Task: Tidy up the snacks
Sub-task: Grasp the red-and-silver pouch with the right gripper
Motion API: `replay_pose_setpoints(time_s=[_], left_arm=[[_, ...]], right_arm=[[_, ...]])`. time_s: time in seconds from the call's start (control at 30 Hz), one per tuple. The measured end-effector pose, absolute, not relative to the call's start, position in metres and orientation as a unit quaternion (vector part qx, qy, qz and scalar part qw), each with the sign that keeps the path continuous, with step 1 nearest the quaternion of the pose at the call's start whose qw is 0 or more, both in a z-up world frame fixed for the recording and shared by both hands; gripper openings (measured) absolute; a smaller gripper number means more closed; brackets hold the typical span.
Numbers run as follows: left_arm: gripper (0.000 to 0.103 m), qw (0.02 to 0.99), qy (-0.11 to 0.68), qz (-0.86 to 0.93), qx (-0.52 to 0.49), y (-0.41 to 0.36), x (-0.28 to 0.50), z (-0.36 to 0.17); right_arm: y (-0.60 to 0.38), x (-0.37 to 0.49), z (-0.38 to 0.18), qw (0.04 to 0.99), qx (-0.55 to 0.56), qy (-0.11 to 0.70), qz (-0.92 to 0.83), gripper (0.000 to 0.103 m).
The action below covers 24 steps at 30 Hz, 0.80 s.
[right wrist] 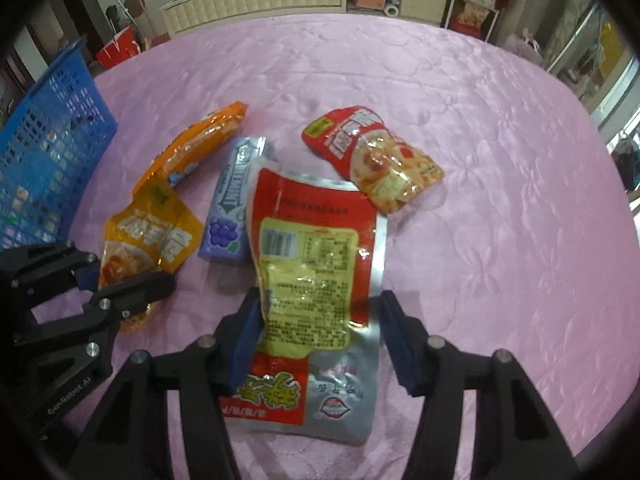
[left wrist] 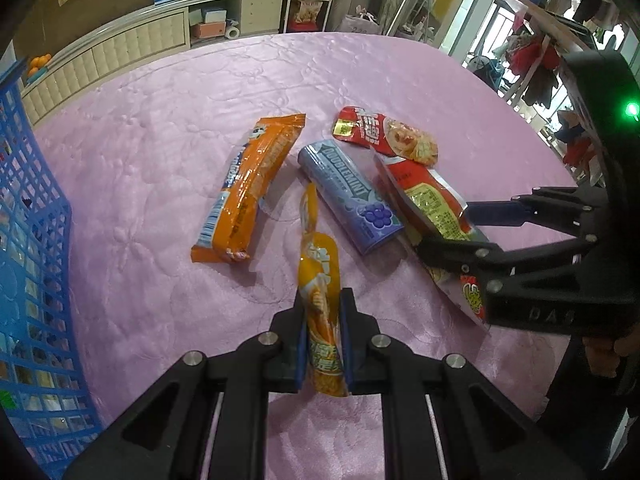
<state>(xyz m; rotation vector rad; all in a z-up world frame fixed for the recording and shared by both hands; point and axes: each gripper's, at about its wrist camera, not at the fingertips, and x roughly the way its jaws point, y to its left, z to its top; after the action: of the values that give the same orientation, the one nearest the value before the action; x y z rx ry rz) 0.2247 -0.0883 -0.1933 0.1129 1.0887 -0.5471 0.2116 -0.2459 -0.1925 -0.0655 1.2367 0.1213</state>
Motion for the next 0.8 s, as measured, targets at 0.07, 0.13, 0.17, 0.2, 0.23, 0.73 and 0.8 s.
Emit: replay_pose_setpoints(time_s=[0.07, 0.13, 0.17, 0.2, 0.23, 0.73, 0.8], left_arm=[[0.011, 0.819, 0.51, -0.256, 0.053, -0.088, 0.224, -0.193], [0.011, 0.82, 0.511, -0.255, 0.051, -0.09, 0.223, -0.192], [0.011, 0.82, 0.51, -0.254, 0.052, -0.09, 0.223, -0.192], [0.011, 0.82, 0.51, -0.253, 0.054, -0.092, 0.223, -0.192], [0.011, 0.821, 0.51, -0.252, 0.054, -0.093, 0.223, -0.191], [0.011, 0.823, 0.514, -0.233, 0.067, -0.107, 0.221, -0.185], [0.011, 0.825, 0.512, -0.233, 0.058, -0.104, 0.221, -0.181]], right_arm=[[-0.241, 0.212, -0.192, 0.814, -0.035, 0.578, 0.055, 0.061], [-0.241, 0.212, -0.192, 0.814, -0.03, 0.578, 0.052, 0.061], [-0.239, 0.211, -0.192, 0.815, -0.027, 0.577, 0.049, 0.06], [-0.235, 0.209, -0.194, 0.817, -0.026, 0.575, 0.047, 0.059], [-0.236, 0.206, -0.192, 0.819, -0.027, 0.572, 0.045, 0.059], [-0.247, 0.18, -0.179, 0.832, 0.008, 0.547, 0.092, 0.043], [-0.245, 0.178, -0.17, 0.832, 0.01, 0.546, 0.099, 0.04]])
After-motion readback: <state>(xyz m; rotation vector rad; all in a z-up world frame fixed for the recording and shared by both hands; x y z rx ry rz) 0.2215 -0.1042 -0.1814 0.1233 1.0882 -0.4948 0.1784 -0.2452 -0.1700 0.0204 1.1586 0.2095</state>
